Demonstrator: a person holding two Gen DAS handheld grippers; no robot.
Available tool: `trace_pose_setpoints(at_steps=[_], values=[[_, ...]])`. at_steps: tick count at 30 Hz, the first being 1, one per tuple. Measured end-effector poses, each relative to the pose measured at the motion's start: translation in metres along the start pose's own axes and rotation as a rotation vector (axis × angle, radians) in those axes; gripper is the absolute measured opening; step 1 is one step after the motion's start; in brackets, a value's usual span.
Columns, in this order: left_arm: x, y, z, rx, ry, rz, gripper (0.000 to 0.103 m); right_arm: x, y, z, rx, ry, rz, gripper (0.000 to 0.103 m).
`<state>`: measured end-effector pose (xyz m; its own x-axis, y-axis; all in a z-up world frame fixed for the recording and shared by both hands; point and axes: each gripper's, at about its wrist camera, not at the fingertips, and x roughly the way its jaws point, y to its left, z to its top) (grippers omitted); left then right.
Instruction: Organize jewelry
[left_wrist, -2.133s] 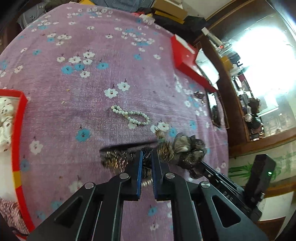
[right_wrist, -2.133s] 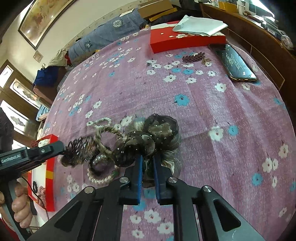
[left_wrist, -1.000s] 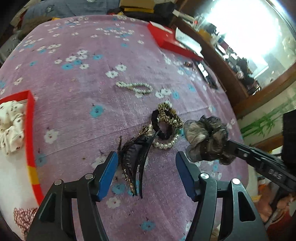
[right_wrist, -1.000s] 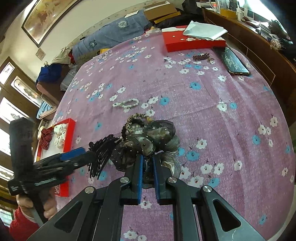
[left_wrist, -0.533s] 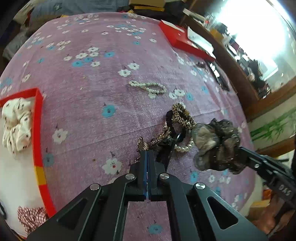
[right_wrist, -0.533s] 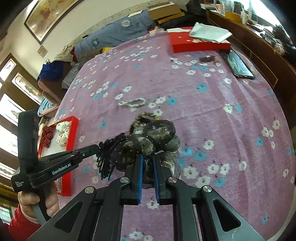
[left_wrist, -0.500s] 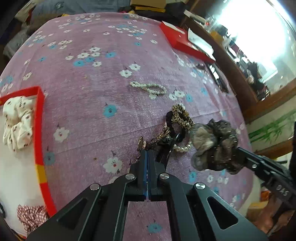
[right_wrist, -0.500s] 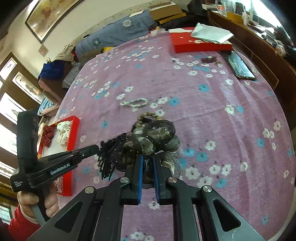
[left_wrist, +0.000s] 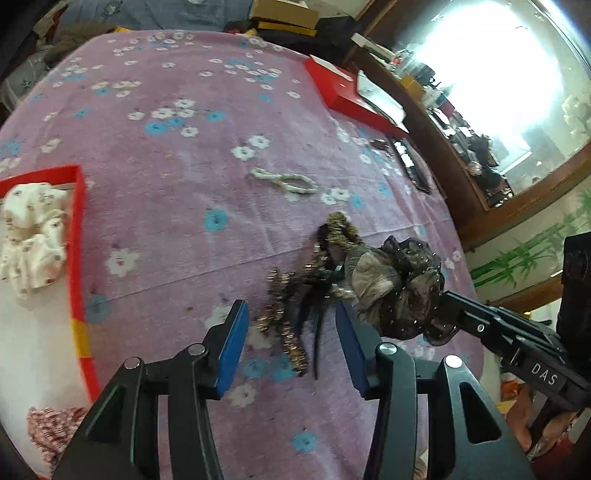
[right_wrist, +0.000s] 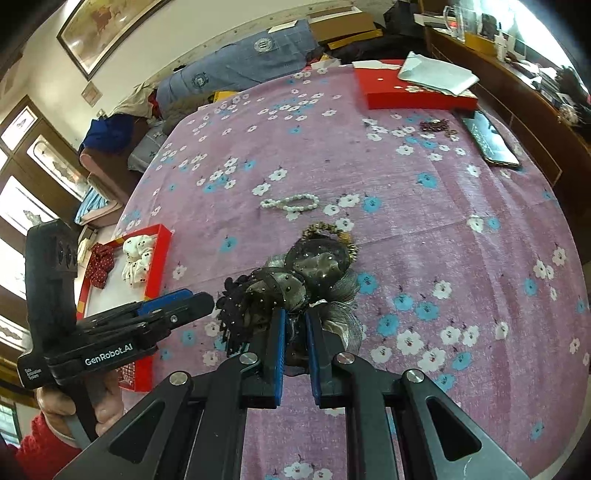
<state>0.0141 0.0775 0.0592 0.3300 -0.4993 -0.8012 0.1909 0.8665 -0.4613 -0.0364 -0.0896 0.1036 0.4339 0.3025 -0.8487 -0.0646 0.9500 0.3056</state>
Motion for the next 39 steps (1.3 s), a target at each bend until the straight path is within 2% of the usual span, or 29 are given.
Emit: trace_pose_setpoints(at_steps=[2, 5, 9, 13, 20, 21, 22, 25, 28, 31, 36, 39], values=[[0.008, -0.001, 0.002, -0.006, 0.012, -0.015, 0.046, -0.004, -0.005, -0.003, 0.013, -0.004, -0.011, 0.013], [0.019, 0.001, 0.003, -0.005, 0.039, 0.006, 0.046, -0.009, -0.011, -0.006, 0.029, -0.011, -0.022, 0.013], [0.024, 0.008, 0.002, -0.035, 0.043, -0.025, 0.045, -0.015, -0.019, -0.009, 0.046, -0.022, -0.032, 0.014], [0.032, 0.009, 0.002, -0.048, 0.067, -0.044, 0.032, -0.015, -0.026, -0.011, 0.058, -0.018, -0.034, 0.014], [0.035, 0.006, 0.001, -0.079, 0.057, -0.059, 0.030, -0.010, -0.020, -0.008, 0.028, -0.006, -0.023, 0.014], [0.033, 0.007, 0.001, -0.085, 0.052, -0.057, 0.026, -0.010, -0.018, -0.007, 0.022, -0.006, -0.021, 0.014], [0.031, 0.007, 0.001, -0.089, 0.049, -0.050, 0.005, -0.010, -0.016, -0.007, 0.016, -0.007, -0.020, 0.014], [0.027, 0.011, 0.000, -0.103, 0.052, -0.054, 0.004, -0.010, -0.014, -0.005, 0.005, -0.008, -0.018, 0.014], [0.027, 0.014, -0.001, -0.099, 0.050, -0.011, 0.004, -0.007, -0.013, -0.004, 0.001, -0.005, -0.017, 0.014], [0.031, 0.014, -0.001, -0.100, 0.051, -0.024, 0.004, -0.004, -0.011, -0.004, 0.000, 0.001, -0.016, 0.014], [0.044, 0.011, -0.004, -0.097, 0.082, 0.002, 0.012, -0.002, -0.007, -0.004, -0.009, 0.007, -0.017, 0.014], [0.038, 0.010, -0.004, -0.102, 0.076, 0.020, 0.010, -0.004, -0.005, -0.002, -0.014, 0.000, -0.020, 0.014]])
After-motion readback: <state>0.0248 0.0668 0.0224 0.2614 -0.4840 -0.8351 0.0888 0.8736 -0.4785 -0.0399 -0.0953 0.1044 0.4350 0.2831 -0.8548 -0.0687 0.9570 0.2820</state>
